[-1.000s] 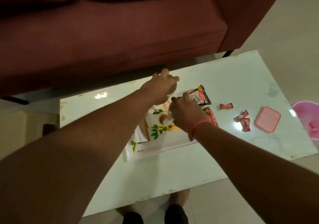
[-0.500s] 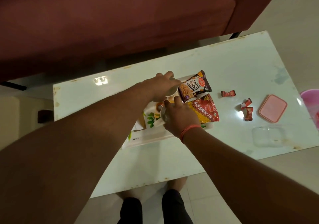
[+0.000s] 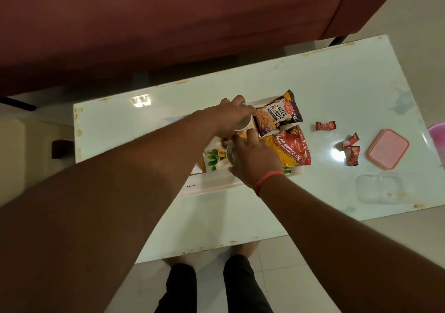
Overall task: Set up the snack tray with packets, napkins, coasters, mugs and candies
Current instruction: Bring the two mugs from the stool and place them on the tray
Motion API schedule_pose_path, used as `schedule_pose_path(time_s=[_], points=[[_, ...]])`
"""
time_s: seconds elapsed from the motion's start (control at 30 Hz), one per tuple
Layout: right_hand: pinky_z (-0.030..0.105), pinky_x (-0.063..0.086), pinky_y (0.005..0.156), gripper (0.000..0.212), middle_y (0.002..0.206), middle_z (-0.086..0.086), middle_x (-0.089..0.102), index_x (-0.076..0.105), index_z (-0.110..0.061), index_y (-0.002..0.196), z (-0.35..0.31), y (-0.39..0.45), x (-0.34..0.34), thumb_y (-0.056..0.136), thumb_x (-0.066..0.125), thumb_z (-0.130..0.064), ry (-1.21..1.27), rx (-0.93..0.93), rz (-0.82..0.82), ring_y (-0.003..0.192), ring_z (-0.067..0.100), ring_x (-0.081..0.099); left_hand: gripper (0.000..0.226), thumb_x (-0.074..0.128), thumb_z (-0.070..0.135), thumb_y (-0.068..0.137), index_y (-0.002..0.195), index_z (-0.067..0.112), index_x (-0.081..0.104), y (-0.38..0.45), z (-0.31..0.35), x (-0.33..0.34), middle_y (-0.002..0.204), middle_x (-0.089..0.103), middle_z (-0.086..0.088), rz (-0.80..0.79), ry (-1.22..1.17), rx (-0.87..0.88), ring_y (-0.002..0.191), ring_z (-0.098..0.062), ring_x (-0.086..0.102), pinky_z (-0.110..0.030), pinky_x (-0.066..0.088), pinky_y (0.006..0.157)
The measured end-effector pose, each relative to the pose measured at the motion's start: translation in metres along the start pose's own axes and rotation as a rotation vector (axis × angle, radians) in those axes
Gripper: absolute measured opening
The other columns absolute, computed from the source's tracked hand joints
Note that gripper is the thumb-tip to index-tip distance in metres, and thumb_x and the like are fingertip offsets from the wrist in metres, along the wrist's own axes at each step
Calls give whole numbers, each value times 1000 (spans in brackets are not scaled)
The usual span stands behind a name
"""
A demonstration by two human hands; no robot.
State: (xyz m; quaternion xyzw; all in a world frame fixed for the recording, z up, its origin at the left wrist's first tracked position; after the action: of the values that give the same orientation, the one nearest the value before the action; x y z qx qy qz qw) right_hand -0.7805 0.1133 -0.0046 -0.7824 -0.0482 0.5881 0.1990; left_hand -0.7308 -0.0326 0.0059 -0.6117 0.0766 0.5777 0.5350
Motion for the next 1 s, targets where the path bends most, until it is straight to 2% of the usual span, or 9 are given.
schedule_pose_path(time_s=[0.1,0.23,0.3,0.37,0.4,0.47,0.6,0.73,1.0], points=[[44,57,75,90,134,13,37,30,-26,143,0,-2,-1,72,77,-53,11,12,-13,108,40,56,94,76,10,77,149,41,25,0,-3,0,159,16,-3,-24,9,3,143,-33,24,-50,45,103],[46,55,74,90,134,12,36,28,-27,143,1,-2,-8,72,76,-56,12,25,-56,106,40,56,102,74,25,80,155,39,7,-18,-15,-11,166,-3,-5,35,-97,-63,152,-32,3,-54,17,120],[47,55,77,92,135,13,36,25,-27,146,6,-3,-10,74,77,-50,45,23,-93,106,41,58,85,67,19,85,154,33,20,-44,-16,-17,164,15,-3,286,-489,-200,149,-24,19,-40,26,118],[46,55,78,91,136,12,38,24,-26,148,10,-4,-12,76,76,-44,97,14,-111,105,40,60,53,58,11,90,139,23,46,-76,-12,-5,145,44,-1,632,-799,-390,132,-17,45,-26,40,104],[45,56,78,90,137,12,39,24,-26,148,12,-5,-12,76,76,-43,117,10,-110,105,39,61,40,55,8,90,127,20,55,-90,-7,7,132,53,0,713,-871,-486,121,-16,53,-23,43,94],[44,56,78,90,138,11,40,25,-26,148,13,-6,-12,77,75,-43,133,10,-104,105,36,62,29,50,6,88,113,18,59,-108,8,40,118,59,1,651,-978,-591,110,-18,59,-26,46,85],[45,56,77,89,133,12,42,28,-24,146,11,-6,-12,75,76,-47,96,29,-92,104,36,62,34,44,14,100,133,18,53,-119,45,85,137,54,-2,337,-1064,-623,123,-21,53,-28,41,94],[46,57,77,88,134,14,44,33,-21,141,10,-10,-12,72,77,-54,65,74,-70,102,37,63,39,40,13,103,140,19,49,-119,53,88,145,49,-3,368,-1066,-639,129,-20,50,-33,43,104],[47,57,80,88,138,14,43,33,-20,139,10,-13,-12,72,76,-58,74,101,-73,108,37,61,41,38,8,102,142,18,47,-117,54,79,146,47,-3,362,-1050,-618,130,-20,48,-22,37,95]])
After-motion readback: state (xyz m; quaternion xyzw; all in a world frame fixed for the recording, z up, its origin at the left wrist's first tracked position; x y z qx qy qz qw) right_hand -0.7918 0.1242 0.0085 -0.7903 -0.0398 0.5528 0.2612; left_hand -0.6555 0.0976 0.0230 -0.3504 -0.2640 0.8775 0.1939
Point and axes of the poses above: each hand's wrist, its own y-axis towards the middle knuckle, its own x-axis out of the palm, z = x × y, the point moved 1 cm from there along y, towards the middle knuckle
